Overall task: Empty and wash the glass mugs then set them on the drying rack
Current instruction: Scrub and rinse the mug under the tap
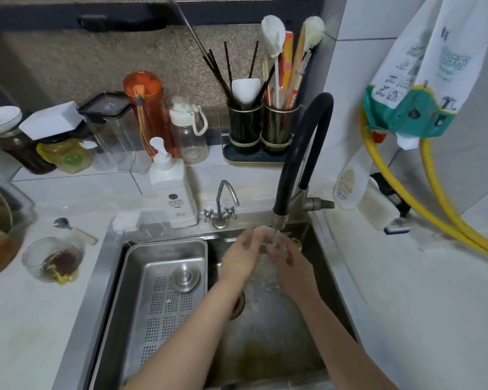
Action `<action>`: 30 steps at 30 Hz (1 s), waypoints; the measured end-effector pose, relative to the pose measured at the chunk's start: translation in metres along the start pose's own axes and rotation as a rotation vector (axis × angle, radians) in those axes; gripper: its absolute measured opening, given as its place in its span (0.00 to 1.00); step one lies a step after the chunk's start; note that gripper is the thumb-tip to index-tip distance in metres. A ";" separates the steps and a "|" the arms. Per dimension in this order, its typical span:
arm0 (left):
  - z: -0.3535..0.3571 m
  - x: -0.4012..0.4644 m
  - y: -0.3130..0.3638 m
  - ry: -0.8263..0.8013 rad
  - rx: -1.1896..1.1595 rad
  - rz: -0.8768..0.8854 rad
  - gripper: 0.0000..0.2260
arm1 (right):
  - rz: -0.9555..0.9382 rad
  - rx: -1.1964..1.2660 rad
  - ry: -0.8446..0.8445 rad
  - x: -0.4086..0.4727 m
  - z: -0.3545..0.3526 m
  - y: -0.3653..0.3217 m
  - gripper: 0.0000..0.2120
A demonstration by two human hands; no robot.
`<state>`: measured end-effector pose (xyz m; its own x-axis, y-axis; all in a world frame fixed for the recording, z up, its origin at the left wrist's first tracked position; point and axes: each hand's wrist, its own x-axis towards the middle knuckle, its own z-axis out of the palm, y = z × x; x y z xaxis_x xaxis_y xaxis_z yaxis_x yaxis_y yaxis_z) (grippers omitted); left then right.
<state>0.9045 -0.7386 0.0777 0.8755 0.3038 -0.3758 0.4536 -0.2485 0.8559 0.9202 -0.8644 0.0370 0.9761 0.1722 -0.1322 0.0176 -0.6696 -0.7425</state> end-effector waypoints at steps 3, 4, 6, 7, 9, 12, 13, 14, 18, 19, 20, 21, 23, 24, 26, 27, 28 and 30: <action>-0.014 0.004 -0.003 0.045 -0.064 -0.055 0.37 | 0.043 0.226 -0.055 0.006 0.006 -0.015 0.23; -0.016 0.006 -0.008 0.042 -0.094 -0.073 0.38 | 0.056 0.311 -0.069 0.005 0.005 -0.018 0.23; -0.019 0.005 -0.014 -0.001 -0.149 -0.117 0.42 | 0.068 0.437 -0.084 -0.002 0.000 -0.018 0.26; -0.020 0.003 -0.018 -0.037 -0.182 -0.142 0.45 | 0.082 0.497 -0.085 -0.007 -0.001 -0.014 0.30; -0.021 0.000 -0.030 -0.125 -0.213 -0.183 0.47 | 0.116 0.611 -0.110 -0.018 -0.003 0.000 0.43; -0.025 -0.002 -0.048 -0.244 -0.238 -0.196 0.42 | 0.130 0.660 -0.227 -0.025 0.000 0.018 0.56; -0.026 -0.002 -0.052 -0.276 -0.247 -0.186 0.41 | 0.136 0.642 -0.267 -0.026 -0.001 0.018 0.56; -0.027 -0.002 -0.056 -0.297 -0.239 -0.166 0.41 | 0.146 0.613 -0.279 -0.025 -0.003 0.018 0.51; -0.018 -0.005 -0.054 -0.383 -0.180 -0.049 0.41 | 0.144 0.510 -0.168 -0.023 -0.018 0.025 0.24; -0.016 -0.007 -0.052 -0.393 -0.170 -0.021 0.40 | 0.129 0.502 -0.140 -0.026 -0.020 0.029 0.24; -0.014 -0.010 -0.049 -0.391 -0.158 0.011 0.39 | 0.104 0.481 -0.130 -0.028 -0.021 0.030 0.25; -0.015 -0.011 -0.046 -0.375 -0.146 0.040 0.39 | 0.081 0.476 -0.137 -0.032 -0.021 0.027 0.26; -0.021 -0.008 -0.044 -0.320 -0.157 0.088 0.36 | 0.050 0.464 -0.158 -0.032 -0.017 0.020 0.26; -0.024 -0.006 -0.040 -0.290 -0.155 0.108 0.36 | 0.039 0.438 -0.162 -0.027 -0.015 0.015 0.27; -0.023 0.001 -0.028 -0.260 -0.098 0.139 0.37 | 0.032 0.387 -0.137 -0.017 -0.018 0.011 0.29; -0.019 0.003 -0.022 -0.267 -0.077 0.147 0.35 | 0.038 0.364 -0.108 -0.013 -0.022 0.014 0.31; -0.012 0.004 -0.015 -0.288 -0.068 0.167 0.32 | 0.048 0.346 -0.083 -0.011 -0.026 0.020 0.32; 0.002 0.001 -0.016 -0.339 -0.050 0.198 0.28 | 0.067 0.317 -0.055 -0.020 -0.032 0.034 0.35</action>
<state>0.8989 -0.7361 0.0633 0.9545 -0.0687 -0.2902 0.2688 -0.2239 0.9368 0.9085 -0.9132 0.0355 0.9596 0.1797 -0.2164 -0.1230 -0.4237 -0.8974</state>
